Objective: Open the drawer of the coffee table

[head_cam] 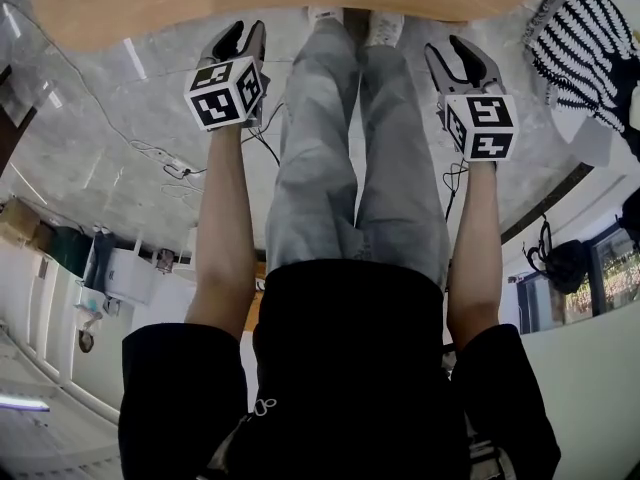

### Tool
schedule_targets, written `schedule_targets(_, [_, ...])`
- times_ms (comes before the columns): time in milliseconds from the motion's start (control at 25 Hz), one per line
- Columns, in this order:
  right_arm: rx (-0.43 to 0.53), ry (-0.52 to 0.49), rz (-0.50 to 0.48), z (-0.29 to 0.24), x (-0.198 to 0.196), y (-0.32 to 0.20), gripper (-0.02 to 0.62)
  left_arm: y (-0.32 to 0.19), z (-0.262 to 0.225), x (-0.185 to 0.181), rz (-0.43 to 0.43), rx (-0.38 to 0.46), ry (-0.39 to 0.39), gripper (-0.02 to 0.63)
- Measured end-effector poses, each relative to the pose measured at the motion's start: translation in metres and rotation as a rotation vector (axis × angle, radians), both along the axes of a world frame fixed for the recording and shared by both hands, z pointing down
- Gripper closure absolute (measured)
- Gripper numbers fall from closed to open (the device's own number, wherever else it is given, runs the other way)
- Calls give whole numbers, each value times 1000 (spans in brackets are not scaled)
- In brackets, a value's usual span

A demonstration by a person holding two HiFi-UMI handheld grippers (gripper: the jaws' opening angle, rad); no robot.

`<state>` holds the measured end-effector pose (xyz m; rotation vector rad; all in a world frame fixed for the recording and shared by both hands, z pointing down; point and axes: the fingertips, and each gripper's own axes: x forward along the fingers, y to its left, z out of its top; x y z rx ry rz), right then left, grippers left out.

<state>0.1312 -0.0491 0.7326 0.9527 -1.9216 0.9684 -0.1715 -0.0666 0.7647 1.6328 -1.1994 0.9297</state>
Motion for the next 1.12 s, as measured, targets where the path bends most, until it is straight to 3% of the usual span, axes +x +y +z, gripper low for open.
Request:
schedule_targets(400, [-17,171,-75,46,38,-6,436,-4,37,-25,51,-21,-111,467])
schedule_targets(560, [-7,222,-115,57,48,-12,436,-6,46,-21,69,-27,-106,462])
schedule_targets(840, [-24,243,-160,66,43,-22,433,-12,54,-20,79,-3,-114,453])
schedule_targets(1120, [-36,243,-180,72,45,-22,427,-19,51,-15,141,25,-114,453])
